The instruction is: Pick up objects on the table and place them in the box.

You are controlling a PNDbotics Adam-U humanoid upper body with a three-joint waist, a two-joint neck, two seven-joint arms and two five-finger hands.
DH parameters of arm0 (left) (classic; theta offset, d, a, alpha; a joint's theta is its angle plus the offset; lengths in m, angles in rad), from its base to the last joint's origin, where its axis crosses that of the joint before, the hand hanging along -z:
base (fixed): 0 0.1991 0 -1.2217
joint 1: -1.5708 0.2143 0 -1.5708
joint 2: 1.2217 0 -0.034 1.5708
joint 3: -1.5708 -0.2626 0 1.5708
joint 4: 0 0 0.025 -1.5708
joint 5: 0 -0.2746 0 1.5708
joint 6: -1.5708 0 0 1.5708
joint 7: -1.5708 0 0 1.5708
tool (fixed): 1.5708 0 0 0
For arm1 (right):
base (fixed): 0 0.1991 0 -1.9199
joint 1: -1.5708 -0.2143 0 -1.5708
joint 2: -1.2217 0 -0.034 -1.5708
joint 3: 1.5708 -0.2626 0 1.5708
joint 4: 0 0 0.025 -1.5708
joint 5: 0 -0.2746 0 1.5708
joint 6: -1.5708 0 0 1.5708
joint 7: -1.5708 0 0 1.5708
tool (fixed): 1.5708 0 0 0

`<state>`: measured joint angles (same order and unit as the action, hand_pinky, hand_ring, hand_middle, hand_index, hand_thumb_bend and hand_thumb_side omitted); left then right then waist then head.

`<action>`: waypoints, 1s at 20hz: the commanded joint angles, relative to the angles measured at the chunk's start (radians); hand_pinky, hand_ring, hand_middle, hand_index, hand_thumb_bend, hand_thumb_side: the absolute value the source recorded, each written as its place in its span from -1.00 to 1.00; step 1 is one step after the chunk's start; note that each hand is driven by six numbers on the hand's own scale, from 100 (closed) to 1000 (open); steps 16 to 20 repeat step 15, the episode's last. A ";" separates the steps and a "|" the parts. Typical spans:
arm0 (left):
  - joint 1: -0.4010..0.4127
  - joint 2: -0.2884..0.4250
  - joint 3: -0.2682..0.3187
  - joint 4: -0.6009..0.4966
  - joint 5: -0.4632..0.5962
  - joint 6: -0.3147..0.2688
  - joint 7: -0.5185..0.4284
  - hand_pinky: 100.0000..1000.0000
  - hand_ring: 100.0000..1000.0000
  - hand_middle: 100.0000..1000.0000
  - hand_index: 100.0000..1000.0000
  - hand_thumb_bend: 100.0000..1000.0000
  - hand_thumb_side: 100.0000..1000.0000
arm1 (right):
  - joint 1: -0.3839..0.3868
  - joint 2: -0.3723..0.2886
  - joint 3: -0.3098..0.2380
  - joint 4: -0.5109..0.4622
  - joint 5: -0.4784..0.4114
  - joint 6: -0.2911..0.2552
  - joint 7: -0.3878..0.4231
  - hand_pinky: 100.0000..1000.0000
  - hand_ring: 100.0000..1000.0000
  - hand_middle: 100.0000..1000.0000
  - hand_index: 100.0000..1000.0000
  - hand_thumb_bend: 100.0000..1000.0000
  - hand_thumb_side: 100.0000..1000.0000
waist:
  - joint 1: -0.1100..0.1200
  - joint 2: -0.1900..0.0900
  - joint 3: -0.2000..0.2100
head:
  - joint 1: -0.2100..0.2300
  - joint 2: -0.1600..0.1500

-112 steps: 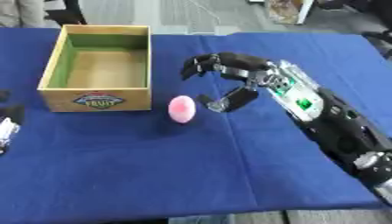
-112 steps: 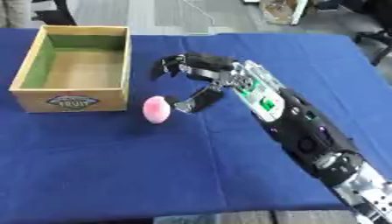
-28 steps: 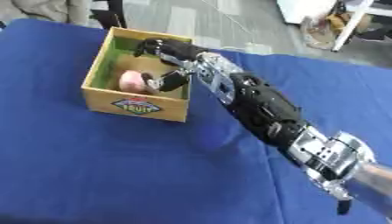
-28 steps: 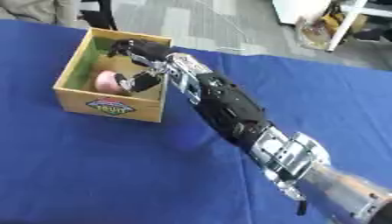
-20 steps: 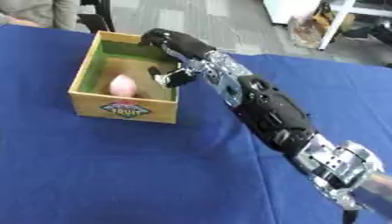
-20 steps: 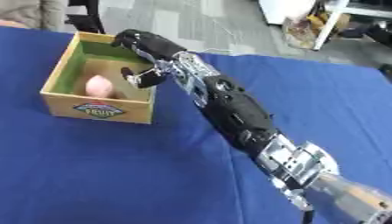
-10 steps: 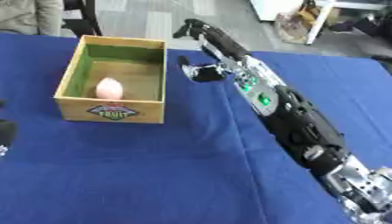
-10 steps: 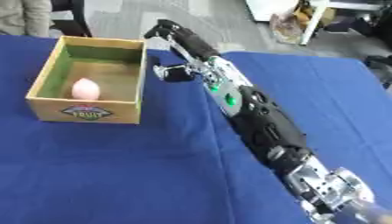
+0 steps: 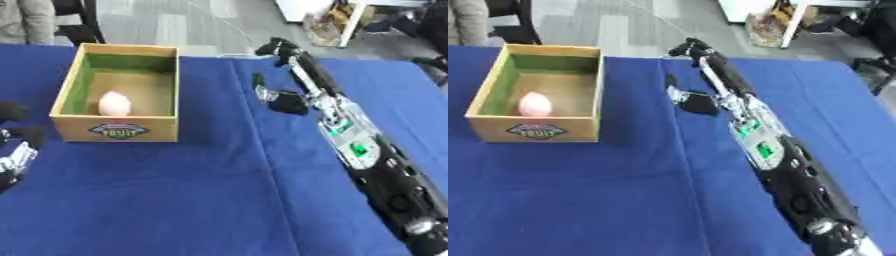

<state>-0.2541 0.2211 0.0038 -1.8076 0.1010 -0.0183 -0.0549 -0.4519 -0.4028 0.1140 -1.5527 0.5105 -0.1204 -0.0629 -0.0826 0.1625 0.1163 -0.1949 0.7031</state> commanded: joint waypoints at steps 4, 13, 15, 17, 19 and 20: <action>0.004 0.024 0.023 -0.008 -0.013 -0.003 0.022 0.18 0.50 -0.02 0.31 -0.22 -0.99 | 0.092 -0.036 -0.065 -0.115 -0.109 0.049 -0.026 0.33 0.95 0.48 0.58 -1.00 -0.21 | 0.005 -0.017 -0.009 | 0.018 0.013; 0.011 0.016 0.027 -0.006 -0.019 -0.003 0.031 0.18 0.50 -0.02 0.30 -0.23 -0.97 | 0.172 -0.034 -0.120 -0.161 -0.284 0.077 -0.016 0.29 0.91 0.44 0.56 -1.00 -0.08 | 0.011 -0.004 -0.013 | 0.027 0.024; 0.012 0.014 0.027 -0.006 -0.021 -0.002 0.032 0.18 0.50 -0.02 0.30 -0.23 -0.96 | 0.180 -0.033 -0.128 -0.166 -0.323 0.079 -0.011 0.28 0.90 0.44 0.56 -1.00 -0.07 | 0.012 -0.002 -0.013 | 0.029 0.026; 0.012 0.014 0.027 -0.006 -0.021 -0.002 0.032 0.18 0.50 -0.02 0.30 -0.23 -0.96 | 0.180 -0.033 -0.128 -0.166 -0.323 0.079 -0.011 0.28 0.90 0.44 0.56 -1.00 -0.07 | 0.012 -0.002 -0.013 | 0.029 0.026; 0.012 0.014 0.027 -0.006 -0.021 -0.002 0.032 0.18 0.50 -0.02 0.30 -0.23 -0.96 | 0.180 -0.033 -0.128 -0.166 -0.323 0.079 -0.011 0.28 0.90 0.44 0.56 -1.00 -0.07 | 0.012 -0.002 -0.013 | 0.029 0.026; 0.012 0.014 0.027 -0.006 -0.021 -0.002 0.032 0.18 0.50 -0.02 0.30 -0.23 -0.96 | 0.180 -0.033 -0.128 -0.166 -0.323 0.079 -0.011 0.28 0.90 0.44 0.56 -1.00 -0.07 | 0.012 -0.002 -0.013 | 0.029 0.026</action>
